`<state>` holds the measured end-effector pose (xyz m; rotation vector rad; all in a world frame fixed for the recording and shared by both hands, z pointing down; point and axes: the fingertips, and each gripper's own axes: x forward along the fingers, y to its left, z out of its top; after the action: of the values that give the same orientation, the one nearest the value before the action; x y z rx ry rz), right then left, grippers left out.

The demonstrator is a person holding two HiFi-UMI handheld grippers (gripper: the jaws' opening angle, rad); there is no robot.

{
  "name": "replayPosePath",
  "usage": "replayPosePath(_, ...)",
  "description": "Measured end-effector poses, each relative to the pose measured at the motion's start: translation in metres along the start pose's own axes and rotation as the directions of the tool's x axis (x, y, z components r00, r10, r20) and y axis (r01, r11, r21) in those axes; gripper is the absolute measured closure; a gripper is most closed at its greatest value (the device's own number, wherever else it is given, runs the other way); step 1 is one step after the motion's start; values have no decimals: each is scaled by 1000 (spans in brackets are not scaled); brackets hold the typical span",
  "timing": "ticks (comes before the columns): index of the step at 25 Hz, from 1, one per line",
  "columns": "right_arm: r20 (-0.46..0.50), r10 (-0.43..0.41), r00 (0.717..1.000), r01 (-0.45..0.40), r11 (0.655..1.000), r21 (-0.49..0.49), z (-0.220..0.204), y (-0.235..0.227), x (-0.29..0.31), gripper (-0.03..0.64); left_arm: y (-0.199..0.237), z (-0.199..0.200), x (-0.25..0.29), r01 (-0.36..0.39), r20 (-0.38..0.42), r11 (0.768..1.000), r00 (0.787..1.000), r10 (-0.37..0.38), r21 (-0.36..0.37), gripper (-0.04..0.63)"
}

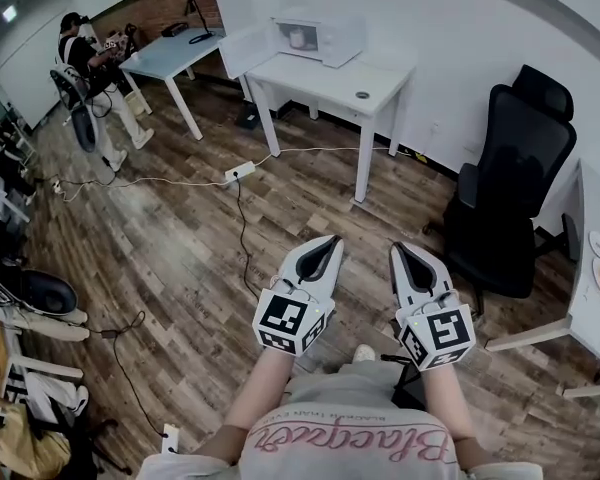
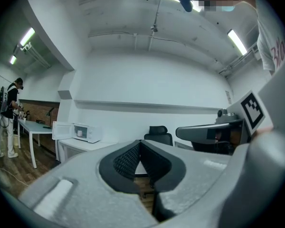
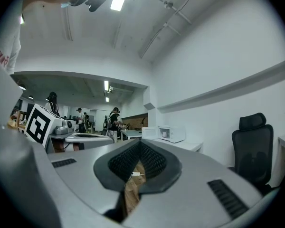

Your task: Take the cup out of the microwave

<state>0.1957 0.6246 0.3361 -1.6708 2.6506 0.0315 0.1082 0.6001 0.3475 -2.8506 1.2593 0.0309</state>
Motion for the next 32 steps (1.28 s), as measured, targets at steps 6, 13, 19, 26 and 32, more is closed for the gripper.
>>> replayPosePath(6,-2,48,999,-48,999,-12,0,-32,20,604,0,-3,43,-28,-1,1000,1000,28,-4,592)
replayPosePath(13,-10,79,997,-79,997,-14,-6,-69,28,604,-16,-7,82,-34,-3,999,999,34,-3,592)
replayPosePath(19,-19,80,997,-79,997,13,-12,-90,34,604,-25,-14,101,-27,-28,1000,999,27,12,592)
replayPosePath(26,-19,102,995,-102,994,26,-15,-92,45,604,-20,-17,109,-32,-33,999,999,32,10,592)
replayPosePath(32,-34,127,991,-126,992,32,-18,-93,71,604,5,-26,112,-71,-47,997,996,70,-18,592)
